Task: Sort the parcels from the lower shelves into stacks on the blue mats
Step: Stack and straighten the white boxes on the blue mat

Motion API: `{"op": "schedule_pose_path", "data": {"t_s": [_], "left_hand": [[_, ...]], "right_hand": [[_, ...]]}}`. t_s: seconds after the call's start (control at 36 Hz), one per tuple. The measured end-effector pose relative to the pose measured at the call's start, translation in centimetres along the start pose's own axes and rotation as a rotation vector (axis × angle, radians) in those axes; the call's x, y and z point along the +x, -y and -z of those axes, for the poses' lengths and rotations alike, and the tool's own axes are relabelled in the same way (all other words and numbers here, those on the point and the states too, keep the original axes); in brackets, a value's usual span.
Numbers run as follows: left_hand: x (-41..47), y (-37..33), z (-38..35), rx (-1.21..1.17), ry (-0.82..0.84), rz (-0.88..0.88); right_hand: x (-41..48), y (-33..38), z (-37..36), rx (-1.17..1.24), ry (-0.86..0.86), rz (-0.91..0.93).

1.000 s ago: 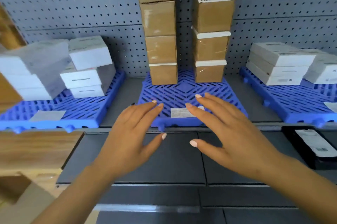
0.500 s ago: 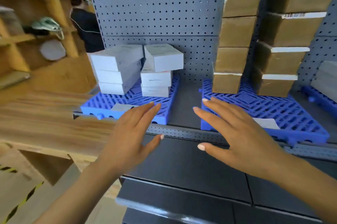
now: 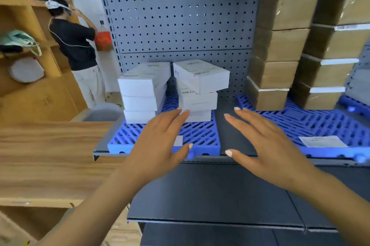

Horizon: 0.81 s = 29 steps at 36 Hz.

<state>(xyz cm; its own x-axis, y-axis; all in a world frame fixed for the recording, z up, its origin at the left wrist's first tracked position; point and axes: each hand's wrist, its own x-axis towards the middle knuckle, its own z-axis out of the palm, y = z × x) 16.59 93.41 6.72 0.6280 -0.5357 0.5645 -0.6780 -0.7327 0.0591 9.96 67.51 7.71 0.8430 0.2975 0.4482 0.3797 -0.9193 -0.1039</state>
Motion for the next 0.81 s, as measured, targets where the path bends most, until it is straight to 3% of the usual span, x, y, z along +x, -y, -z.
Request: {"op": "schedule_pose_path", "data": {"t_s": [0.39, 0.81], "left_hand": [[6.6, 2.1, -1.1, -0.007, -0.035, -0.012], [10.3, 3.4, -2.8, 0.041, -0.01, 0.023]], "right_hand": [[5.6, -4.4, 1.4, -0.047, -0.03, -0.09], [12.6, -7.2, -1.0, -0.108, 0.005, -0.037]]}}
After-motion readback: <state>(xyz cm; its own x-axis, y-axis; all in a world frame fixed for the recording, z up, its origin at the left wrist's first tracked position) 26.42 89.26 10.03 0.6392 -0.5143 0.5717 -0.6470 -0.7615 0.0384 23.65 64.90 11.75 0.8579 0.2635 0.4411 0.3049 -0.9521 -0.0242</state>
